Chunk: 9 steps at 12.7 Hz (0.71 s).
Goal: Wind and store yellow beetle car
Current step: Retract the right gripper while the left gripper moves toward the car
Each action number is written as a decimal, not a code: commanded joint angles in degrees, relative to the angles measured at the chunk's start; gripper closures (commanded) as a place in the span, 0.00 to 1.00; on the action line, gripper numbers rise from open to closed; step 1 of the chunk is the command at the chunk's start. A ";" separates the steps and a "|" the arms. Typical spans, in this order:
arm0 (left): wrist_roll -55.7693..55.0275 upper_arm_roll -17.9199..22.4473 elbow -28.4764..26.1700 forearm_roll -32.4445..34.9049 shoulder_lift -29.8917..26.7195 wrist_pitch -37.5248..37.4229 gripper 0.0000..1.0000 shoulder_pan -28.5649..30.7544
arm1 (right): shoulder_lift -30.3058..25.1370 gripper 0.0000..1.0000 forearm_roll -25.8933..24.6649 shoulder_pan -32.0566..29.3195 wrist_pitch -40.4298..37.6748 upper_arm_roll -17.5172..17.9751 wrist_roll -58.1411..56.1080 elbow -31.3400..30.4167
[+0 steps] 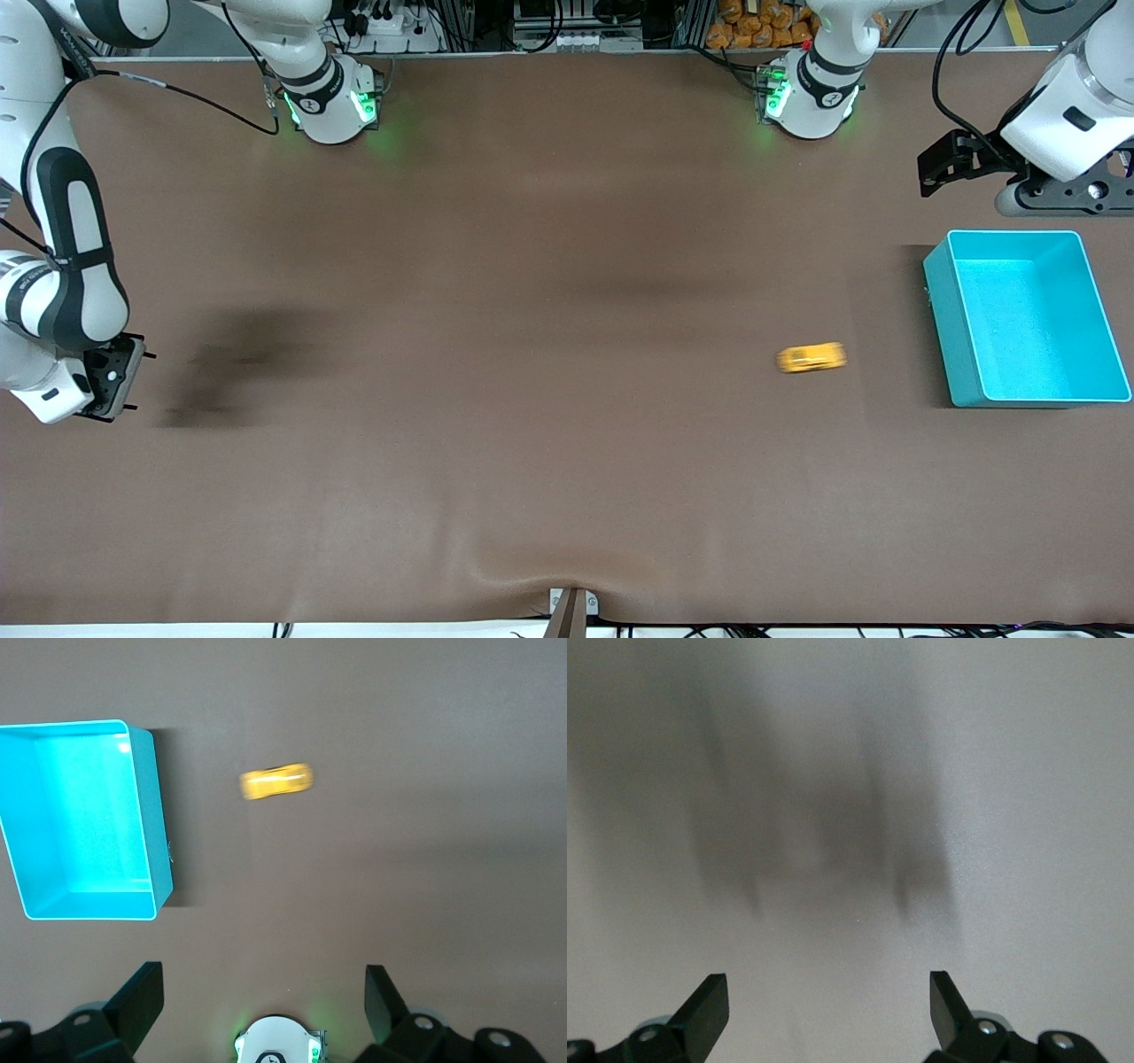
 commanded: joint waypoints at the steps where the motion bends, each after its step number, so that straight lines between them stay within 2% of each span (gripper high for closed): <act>1: -0.85 0.00 0.05 0.29 -0.09 0.04 0.00 -0.29 | 0.52 0.00 1.01 -1.57 -1.09 1.33 -0.89 1.67; 4: -0.85 0.00 -0.04 0.38 0.00 0.04 0.00 -0.29 | 0.34 0.00 1.09 -1.57 -1.44 1.33 -0.54 2.72; 7: -4.87 0.00 -1.79 0.46 0.17 0.04 0.00 -0.03 | 0.16 0.00 6.96 -1.22 -5.03 1.33 0.59 8.07; 9: -7.08 0.09 -3.20 0.99 2.01 0.04 0.00 0.14 | -0.27 0.00 9.70 -0.34 -8.03 1.42 6.97 12.64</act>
